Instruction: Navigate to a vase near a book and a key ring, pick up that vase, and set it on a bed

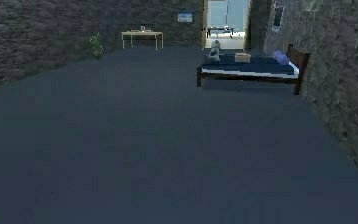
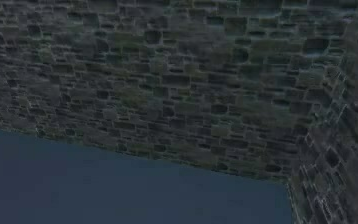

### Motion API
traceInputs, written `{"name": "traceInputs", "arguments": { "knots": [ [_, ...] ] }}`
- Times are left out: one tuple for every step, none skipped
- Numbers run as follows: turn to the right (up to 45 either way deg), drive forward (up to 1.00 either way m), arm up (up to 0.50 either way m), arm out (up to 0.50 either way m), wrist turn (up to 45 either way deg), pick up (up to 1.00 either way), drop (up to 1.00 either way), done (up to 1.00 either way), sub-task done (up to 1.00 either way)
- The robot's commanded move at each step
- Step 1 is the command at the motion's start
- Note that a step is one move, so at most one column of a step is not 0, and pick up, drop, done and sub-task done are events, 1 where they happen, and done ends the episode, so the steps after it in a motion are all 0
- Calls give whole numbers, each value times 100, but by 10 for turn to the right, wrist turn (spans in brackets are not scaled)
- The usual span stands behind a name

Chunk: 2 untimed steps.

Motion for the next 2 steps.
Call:
{"name": "traceInputs", "arguments": {
  "knots": [
    [0, 100, 0, 0, 0, 0, 0, 0, 0],
    [0, 100, 0, 0, 0, 0, 0, 0, 0]
  ]
}}
